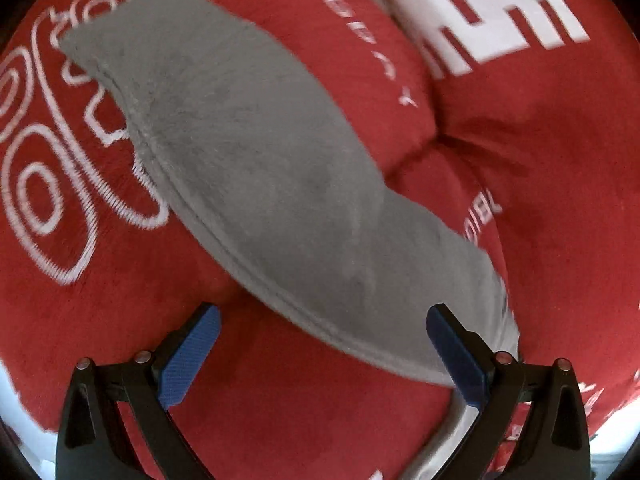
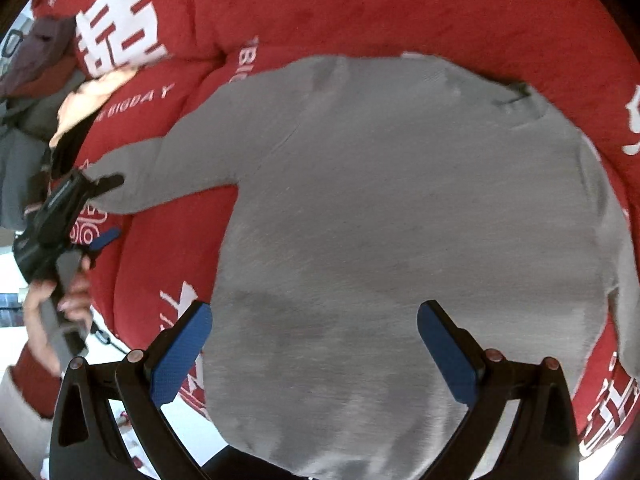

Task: Fold small clothes
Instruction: 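Grasp the sweatshirt sleeve nearest the left tool with the left tool, then fold the held sleeve and side across the body with the left tool, release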

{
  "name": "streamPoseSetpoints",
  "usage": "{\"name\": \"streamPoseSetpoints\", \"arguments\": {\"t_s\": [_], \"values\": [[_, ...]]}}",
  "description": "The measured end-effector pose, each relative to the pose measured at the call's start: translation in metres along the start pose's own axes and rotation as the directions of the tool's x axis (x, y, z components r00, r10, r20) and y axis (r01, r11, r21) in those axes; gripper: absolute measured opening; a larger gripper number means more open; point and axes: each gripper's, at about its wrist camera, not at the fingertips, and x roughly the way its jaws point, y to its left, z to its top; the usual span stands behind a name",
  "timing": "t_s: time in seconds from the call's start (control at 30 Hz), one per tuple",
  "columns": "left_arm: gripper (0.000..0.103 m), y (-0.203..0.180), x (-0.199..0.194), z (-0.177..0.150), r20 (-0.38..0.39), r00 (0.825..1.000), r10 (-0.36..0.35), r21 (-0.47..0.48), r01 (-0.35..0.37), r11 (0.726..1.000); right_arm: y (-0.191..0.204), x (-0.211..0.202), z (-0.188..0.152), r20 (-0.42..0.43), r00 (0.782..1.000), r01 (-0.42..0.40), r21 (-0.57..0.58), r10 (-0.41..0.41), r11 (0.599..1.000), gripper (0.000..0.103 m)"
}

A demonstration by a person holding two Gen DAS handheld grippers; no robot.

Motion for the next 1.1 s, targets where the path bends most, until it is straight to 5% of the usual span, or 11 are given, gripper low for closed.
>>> {"name": "streamPoseSetpoints", "arguments": {"t_s": [0.1, 0.17, 0.27, 0.33, 0.37, 0.53, 0.67, 0.9, 0.97, 1.1], "values": [[0.103, 0.005, 0.007, 0.008, 0.004, 0.996, -0.084, -0.054, 0.084, 0.995, 0.006, 0.009, 0.0, -0.023, 1.0, -0.003, -0.009, 0.003, 1.0, 0.102], [0.091, -0.006, 0.007, 0.007, 0.023, 0.995, -0.095, -0.021, 0.096, 0.995, 0.01, 0.015, 0.003, -0.034, 0.999, -0.001, -0.012, 0.0, 1.0, 0.102], [0.062, -0.017, 0.012, 0.014, 0.022, 0.995, -0.097, 0.026, 0.097, 0.995, 0.015, 0.017, 0.007, -0.041, 0.999, 0.0, -0.01, -0.001, 1.0, 0.102], [0.021, -0.018, 0.015, 0.018, 0.027, 0.995, -0.097, 0.038, 0.096, 0.995, 0.018, 0.015, 0.009, -0.037, 0.999, 0.001, -0.012, -0.001, 1.0, 0.102], [0.015, -0.017, 0.014, 0.02, 0.033, 0.995, -0.099, 0.04, 0.098, 0.994, 0.019, 0.014, 0.01, -0.032, 0.999, 0.003, -0.014, -0.003, 1.0, 0.102], [0.01, -0.035, -0.011, 0.019, 0.112, 0.992, -0.054, 0.161, 0.035, 0.986, 0.02, 0.012, 0.013, -0.02, 1.0, 0.0, 0.013, 0.0, 1.0, 0.102], [0.01, -0.08, -0.042, 0.009, 0.191, 0.978, -0.077, 0.312, 0.014, 0.95, 0.013, 0.008, 0.01, -0.002, 1.0, -0.009, 0.051, 0.009, 0.999, 0.102], [0.01, -0.185, -0.059, -0.041, 0.189, 0.964, -0.185, 0.555, 0.051, 0.83, -0.018, -0.005, -0.001, 0.024, 1.0, -0.021, 0.123, 0.018, 0.992, 0.102], [0.01, -0.194, -0.05, -0.051, 0.174, 0.971, -0.162, 0.532, 0.046, 0.846, -0.033, -0.01, -0.003, 0.022, 1.0, -0.013, 0.14, 0.01, 0.99, 0.102], [0.01, -0.16, -0.026, -0.045, 0.119, 0.992, -0.031, 0.334, -0.011, 0.943, -0.062, -0.029, -0.01, 0.04, 0.999, 0.0, 0.167, -0.007, 0.986, 0.102]]}}
